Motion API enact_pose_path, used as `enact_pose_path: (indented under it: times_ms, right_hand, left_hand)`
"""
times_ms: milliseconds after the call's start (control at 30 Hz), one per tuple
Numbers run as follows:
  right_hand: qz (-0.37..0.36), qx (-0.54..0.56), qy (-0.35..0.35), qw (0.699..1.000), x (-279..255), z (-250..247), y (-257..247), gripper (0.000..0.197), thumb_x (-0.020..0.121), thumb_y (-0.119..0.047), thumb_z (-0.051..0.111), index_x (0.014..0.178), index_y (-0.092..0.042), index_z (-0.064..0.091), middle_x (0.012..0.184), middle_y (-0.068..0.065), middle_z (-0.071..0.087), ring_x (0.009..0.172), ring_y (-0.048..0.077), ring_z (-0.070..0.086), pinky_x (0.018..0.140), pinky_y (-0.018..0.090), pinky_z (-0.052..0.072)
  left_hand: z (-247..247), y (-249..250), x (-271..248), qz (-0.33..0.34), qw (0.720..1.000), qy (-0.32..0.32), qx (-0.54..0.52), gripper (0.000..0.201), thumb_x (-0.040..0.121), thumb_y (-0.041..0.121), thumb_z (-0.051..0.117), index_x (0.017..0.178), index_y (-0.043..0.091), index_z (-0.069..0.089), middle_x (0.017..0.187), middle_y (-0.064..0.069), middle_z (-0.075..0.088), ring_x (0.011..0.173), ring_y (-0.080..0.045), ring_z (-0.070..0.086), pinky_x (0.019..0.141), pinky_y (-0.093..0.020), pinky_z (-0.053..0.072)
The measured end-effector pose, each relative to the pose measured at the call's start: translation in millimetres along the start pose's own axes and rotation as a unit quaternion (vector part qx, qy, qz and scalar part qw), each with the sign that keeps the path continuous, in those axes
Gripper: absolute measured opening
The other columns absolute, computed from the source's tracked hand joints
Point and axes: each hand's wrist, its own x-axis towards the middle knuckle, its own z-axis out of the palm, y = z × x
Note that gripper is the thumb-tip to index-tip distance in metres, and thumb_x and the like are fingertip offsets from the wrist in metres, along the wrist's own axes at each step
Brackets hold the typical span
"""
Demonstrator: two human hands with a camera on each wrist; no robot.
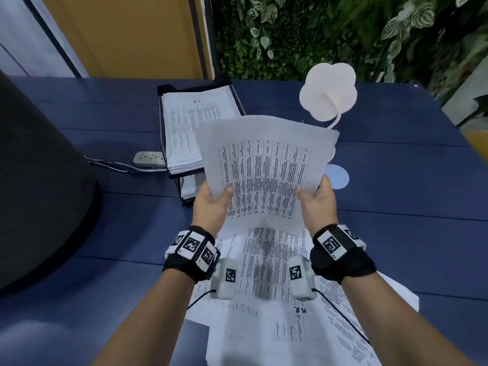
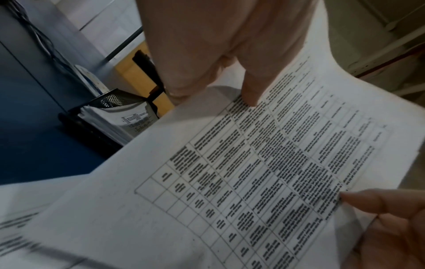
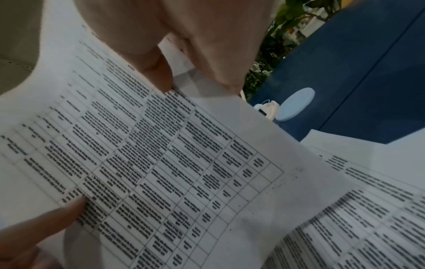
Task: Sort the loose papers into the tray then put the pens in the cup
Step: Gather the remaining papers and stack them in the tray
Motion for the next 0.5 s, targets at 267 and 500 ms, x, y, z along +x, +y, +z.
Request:
enact_pose_path:
  times_ms: [267, 500]
  right_hand:
    - [0.031, -0.021, -0.057, 0.998, 1, 0, 5, 0.037, 0.088, 0.002, 0.052, 0.120, -0.017, 0.048, 0.098, -0.016, 0.059, 0.088, -0.002, 0.056, 0.088, 0.025, 0.043]
    - [0.109, -0.067, -0.088, 0.988, 7, -10, 33, 0.018, 0.087, -0.014, 0.065, 0.104, -0.019, 0.065, 0.102, -0.001, 0.069, 0.094, 0.017, 0.063, 0.082, 0.030, 0.049]
  left_hand:
    - [-5, -2, 5, -0.011, 1.000, -0.026, -0.009, 0.026, 0.089, 0.002, 0.060, 0.101, 0.025, 0.061, 0.101, 0.010, 0.068, 0.096, -0.004, 0.064, 0.086, -0.021, 0.048]
    - [-13, 9, 12, 0.004, 0.999, 0.022, -0.043, 0.025, 0.090, 0.003, 0.059, 0.112, 0.015, 0.060, 0.107, 0.004, 0.068, 0.100, -0.006, 0.065, 0.089, -0.019, 0.051]
